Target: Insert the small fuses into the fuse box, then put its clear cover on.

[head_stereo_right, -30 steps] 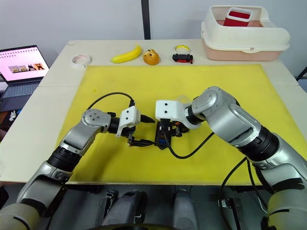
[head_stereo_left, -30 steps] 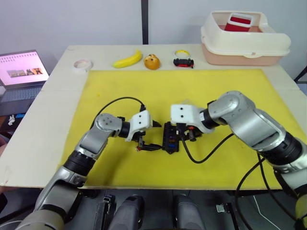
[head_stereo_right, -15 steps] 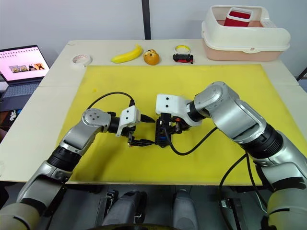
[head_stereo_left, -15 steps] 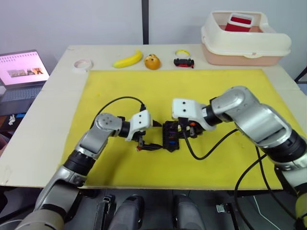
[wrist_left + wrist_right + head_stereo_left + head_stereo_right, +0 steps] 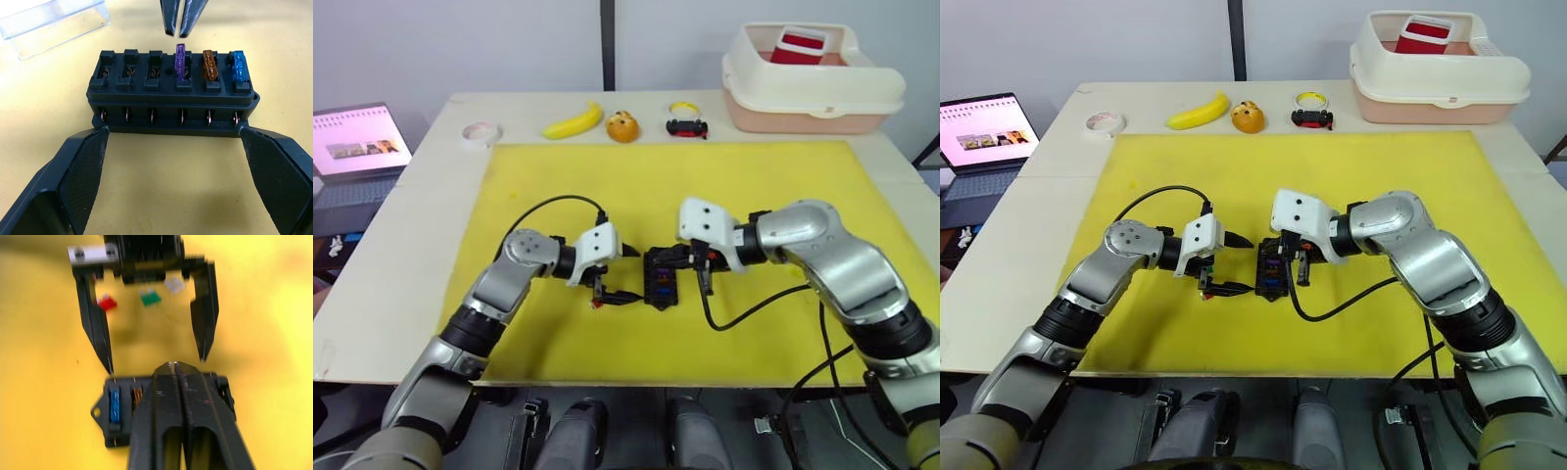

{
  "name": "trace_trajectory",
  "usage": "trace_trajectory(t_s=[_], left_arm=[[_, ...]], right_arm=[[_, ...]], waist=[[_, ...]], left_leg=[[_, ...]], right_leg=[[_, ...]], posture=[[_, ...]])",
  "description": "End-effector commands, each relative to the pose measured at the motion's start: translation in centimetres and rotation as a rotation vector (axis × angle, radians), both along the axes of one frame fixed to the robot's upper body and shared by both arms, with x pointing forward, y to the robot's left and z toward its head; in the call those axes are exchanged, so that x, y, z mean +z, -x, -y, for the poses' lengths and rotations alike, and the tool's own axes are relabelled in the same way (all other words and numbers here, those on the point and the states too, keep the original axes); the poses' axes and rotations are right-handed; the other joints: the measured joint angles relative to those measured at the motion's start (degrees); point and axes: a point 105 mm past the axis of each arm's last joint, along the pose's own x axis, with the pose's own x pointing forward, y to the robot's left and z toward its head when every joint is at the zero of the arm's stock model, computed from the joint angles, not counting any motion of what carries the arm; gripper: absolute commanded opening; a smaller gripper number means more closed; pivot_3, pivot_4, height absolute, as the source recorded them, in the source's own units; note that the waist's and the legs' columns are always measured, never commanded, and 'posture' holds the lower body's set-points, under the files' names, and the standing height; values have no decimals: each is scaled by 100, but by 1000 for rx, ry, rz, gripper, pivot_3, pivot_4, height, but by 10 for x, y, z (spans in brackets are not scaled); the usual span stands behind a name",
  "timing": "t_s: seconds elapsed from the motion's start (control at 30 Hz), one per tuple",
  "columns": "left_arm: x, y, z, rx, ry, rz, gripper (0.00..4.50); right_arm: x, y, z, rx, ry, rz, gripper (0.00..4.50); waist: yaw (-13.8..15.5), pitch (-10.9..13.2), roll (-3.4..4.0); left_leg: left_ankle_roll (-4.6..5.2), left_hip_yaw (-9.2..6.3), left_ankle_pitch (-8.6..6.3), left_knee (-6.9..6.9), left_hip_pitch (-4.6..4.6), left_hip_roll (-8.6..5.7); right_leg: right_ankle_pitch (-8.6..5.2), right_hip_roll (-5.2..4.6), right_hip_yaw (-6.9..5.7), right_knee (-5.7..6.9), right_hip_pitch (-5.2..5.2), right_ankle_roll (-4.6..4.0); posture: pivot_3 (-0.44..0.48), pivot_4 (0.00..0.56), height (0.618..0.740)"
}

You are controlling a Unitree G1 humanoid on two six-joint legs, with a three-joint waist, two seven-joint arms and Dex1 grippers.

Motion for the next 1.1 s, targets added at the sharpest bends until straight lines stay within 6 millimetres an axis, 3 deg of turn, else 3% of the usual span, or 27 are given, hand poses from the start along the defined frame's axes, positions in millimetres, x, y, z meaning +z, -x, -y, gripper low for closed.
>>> trace_trajectory(t_s=[0.03,0.37,0.7,1.1], left_arm=[[10,-1,-3,1,18,35,4500],[10,0,-2,-11,8,38,4500],[10,2,-2,-17,6,35,4500],[10,3,-1,-18,6,34,4500]], right_arm=[[8,0,-2,-21,-79,24,22],[-13,6,4,-58,-150,-85,22],[-2,2,8,-76,-234,-104,22],[-33,-2,13,-112,-185,-168,22]], waist=[[2,0,0],[4,0,0],[7,0,0],[3,0,0]], left_leg=[[0,0,0,0,0,0],[0,-1,0,1,0,-1],[0,-1,0,1,0,-1],[0,-1,0,1,0,-1]], right_leg=[[0,0,0,0,0,0],[0,0,0,-1,3,0],[0,0,0,-1,3,0],[0,0,0,0,3,0]], posture=[[0,150,740],[0,150,740],[0,150,740],[0,150,740]])
